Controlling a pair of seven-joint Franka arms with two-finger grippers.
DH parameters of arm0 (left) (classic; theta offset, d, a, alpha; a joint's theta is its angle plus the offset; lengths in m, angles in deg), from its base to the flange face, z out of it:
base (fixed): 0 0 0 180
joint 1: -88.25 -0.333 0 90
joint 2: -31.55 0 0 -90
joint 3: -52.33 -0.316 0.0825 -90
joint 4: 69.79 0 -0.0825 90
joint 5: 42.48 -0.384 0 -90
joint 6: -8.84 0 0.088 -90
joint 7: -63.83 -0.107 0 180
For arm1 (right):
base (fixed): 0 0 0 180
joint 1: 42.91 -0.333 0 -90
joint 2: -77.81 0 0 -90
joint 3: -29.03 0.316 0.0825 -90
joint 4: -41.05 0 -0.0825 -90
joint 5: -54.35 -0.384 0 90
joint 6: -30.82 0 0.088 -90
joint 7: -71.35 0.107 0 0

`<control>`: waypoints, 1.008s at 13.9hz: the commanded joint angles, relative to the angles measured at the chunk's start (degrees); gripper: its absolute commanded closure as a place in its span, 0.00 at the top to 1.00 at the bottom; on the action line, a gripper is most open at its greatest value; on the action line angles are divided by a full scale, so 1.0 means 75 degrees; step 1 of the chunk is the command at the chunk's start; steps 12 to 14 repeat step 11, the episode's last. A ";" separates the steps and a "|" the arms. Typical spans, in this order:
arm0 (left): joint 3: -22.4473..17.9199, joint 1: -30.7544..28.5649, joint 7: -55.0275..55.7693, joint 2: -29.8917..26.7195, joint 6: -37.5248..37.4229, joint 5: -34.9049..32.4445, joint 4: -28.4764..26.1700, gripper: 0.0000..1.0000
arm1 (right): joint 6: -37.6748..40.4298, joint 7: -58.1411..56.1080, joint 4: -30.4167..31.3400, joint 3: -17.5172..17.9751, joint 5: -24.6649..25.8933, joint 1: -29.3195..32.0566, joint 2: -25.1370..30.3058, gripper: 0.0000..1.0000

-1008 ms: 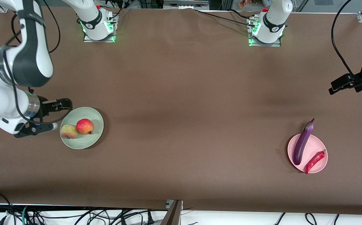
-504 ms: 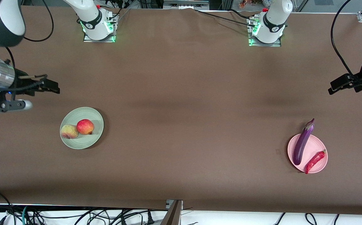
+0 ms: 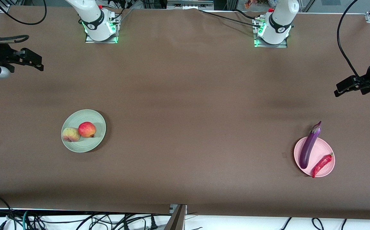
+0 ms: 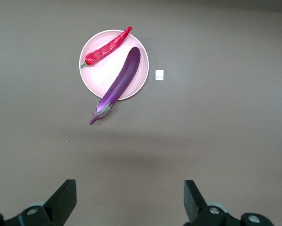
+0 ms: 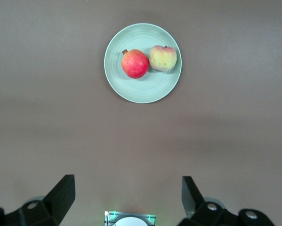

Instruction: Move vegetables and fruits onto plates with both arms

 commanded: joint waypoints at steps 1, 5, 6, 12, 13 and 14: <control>-0.0016 0.0048 -0.0069 0.0096 -0.0083 0.0022 0.0194 1.00 | 0.0094 0.0126 0.0106 0.0127 0.0129 0.0076 -0.0026 1.00; -0.0004 0.0060 -0.0069 0.0120 -0.0083 0.0022 0.0194 1.00 | 0.0094 0.0173 -0.0338 0.0116 0.0164 0.0064 -0.0342 1.00; -0.0004 0.0060 -0.0069 0.0120 -0.0083 0.0022 0.0194 1.00 | 0.0094 0.0161 -0.0351 0.0116 0.0176 0.0075 -0.0354 1.00; -0.0004 0.0060 -0.0069 0.0120 -0.0083 0.0022 0.0194 1.00 | 0.0082 0.0114 -0.0339 0.0116 0.0176 0.0075 -0.0354 1.00; -0.0004 0.0060 -0.0069 0.0120 -0.0083 0.0022 0.0194 1.00 | 0.0082 0.0114 -0.0339 0.0116 0.0176 0.0075 -0.0354 1.00; -0.0004 0.0060 -0.0069 0.0120 -0.0083 0.0022 0.0194 1.00 | 0.0082 0.0114 -0.0339 0.0116 0.0176 0.0075 -0.0354 1.00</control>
